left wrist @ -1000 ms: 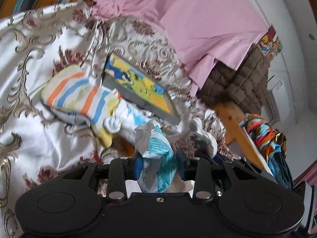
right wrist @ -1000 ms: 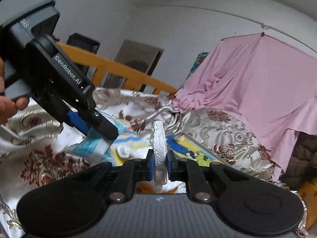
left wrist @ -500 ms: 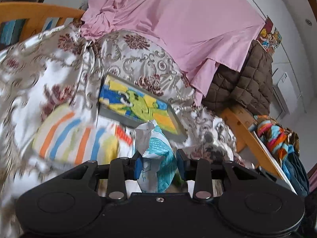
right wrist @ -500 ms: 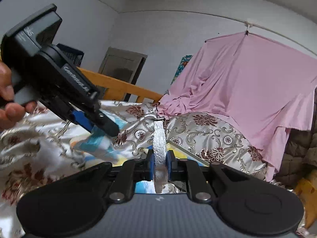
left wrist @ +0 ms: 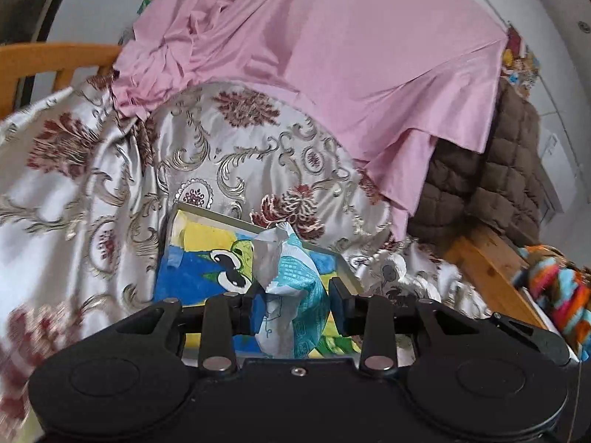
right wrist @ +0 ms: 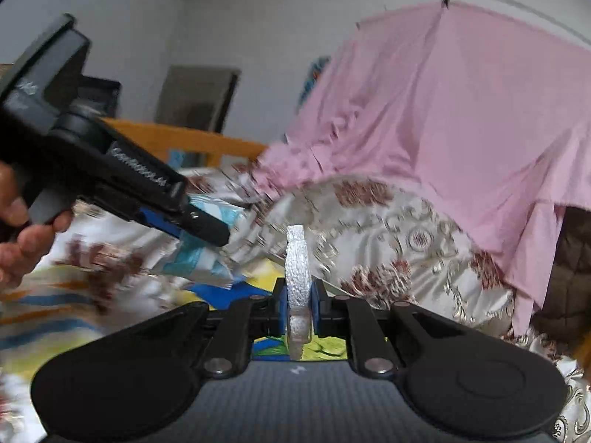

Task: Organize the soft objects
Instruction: 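Carry both held items over the frog-painting tray with both grippers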

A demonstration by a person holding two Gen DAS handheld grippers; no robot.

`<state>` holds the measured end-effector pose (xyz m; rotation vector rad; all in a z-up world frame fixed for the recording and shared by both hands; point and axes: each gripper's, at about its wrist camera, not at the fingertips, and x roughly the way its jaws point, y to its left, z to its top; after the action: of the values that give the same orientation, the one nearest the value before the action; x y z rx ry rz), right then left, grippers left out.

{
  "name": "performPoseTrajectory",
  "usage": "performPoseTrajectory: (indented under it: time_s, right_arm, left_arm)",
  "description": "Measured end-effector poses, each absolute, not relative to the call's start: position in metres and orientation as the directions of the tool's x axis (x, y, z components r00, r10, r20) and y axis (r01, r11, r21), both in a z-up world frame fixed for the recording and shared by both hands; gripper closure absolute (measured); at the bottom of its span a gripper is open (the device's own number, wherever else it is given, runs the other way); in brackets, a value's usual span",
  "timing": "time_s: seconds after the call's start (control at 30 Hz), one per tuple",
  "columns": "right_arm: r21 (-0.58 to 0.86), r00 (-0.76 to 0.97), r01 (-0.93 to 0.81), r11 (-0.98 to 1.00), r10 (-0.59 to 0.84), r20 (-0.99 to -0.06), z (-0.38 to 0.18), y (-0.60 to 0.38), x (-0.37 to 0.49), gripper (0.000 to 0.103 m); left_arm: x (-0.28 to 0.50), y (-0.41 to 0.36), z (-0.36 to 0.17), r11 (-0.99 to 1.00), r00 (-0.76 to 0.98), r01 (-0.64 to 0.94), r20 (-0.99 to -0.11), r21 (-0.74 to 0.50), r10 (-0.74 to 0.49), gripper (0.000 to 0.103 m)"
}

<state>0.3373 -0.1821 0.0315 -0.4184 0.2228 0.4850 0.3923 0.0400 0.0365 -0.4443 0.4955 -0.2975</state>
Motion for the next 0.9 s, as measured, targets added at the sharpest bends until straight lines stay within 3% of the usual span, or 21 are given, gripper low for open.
performPoseTrajectory:
  time_s: [0.33,0.67,0.77,0.9]
  right_arm:
    - [-0.283,0.826,-0.442,0.851,0.263,-0.499,-0.004,-0.17,0.435,0.089]
    - [-0.267,0.785,-0.445,0.855,0.23,-0.575,-0.022,-0.139,0.453,0.088]
    - [-0.269,0.781,-0.448,0.852,0.227,-0.582,-0.021,-0.134,0.451,0.081]
    - [-0.274,0.784,-0.443,0.854,0.221,-0.58,-0.015,-0.134,0.446,0.053]
  left_arm:
    - [0.476,0.041,-0.023,0.84,0.759,0.128,-0.493,-0.527,-0.425,0.065]
    - [0.488,0.053,-0.045,0.844,0.711,0.004,-0.592,-0.537,-0.38,0.062]
    - [0.488,0.055,-0.048,0.852,0.692,-0.036,-0.628,-0.522,-0.356,0.057]
    - [0.479,0.062,-0.044,0.844,0.705,-0.07,-0.625,-0.532,-0.336,0.037]
